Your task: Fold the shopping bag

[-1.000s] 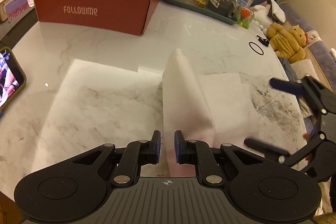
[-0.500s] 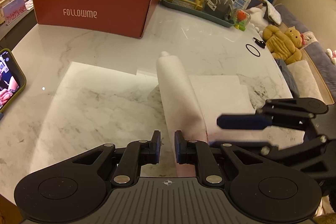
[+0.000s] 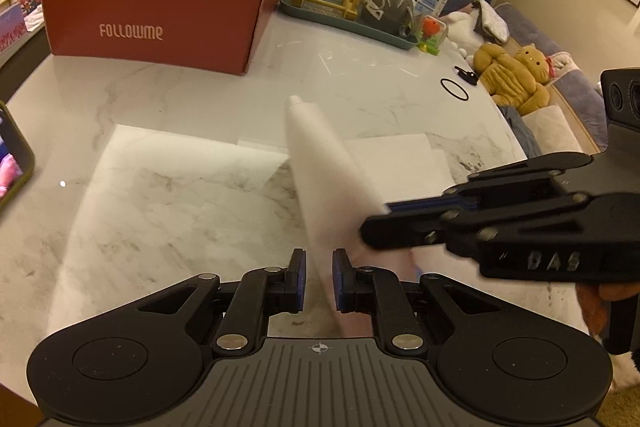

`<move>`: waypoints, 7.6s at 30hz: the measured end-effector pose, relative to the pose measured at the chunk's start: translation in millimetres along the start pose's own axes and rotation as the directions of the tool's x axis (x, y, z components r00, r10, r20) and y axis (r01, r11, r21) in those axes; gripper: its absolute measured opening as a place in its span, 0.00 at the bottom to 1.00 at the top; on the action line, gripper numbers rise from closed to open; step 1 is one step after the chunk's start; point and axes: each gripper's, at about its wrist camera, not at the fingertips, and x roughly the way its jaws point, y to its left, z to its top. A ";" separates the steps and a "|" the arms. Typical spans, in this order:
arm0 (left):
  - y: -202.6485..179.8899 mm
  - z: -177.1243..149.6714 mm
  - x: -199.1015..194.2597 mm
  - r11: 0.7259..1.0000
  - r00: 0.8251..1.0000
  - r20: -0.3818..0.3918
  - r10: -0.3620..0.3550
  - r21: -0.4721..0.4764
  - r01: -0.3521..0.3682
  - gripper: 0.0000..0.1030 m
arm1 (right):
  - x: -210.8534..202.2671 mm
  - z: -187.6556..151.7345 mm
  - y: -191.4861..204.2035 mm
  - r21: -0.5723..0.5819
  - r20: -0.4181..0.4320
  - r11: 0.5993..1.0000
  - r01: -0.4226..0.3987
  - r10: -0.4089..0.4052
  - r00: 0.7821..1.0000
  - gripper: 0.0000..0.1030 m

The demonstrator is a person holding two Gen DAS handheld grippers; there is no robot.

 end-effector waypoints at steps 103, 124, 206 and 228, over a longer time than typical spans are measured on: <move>-75.2 -37.4 -6.5 0.973 0.996 -0.083 0.024 0.231 -0.004 0.13 | -62.2 -85.2 -5.2 -0.107 -0.276 0.992 0.064 -0.091 0.957 0.00; -67.9 -39.6 -9.3 0.964 0.996 -0.080 0.037 0.267 -0.014 0.13 | -15.8 59.4 -25.7 -0.738 -0.328 0.645 -0.200 -0.083 0.941 0.55; -99.2 -25.5 23.5 0.892 0.987 0.138 0.085 0.431 -0.137 0.33 | -46.4 -20.4 -11.5 -0.627 -0.348 0.751 -0.207 -0.032 0.937 0.05; -76.9 -52.7 -3.9 0.902 1.000 -0.011 -0.029 0.430 0.031 0.38 | -36.4 -24.4 -15.3 -0.593 -0.379 0.772 -0.229 -0.016 0.925 0.05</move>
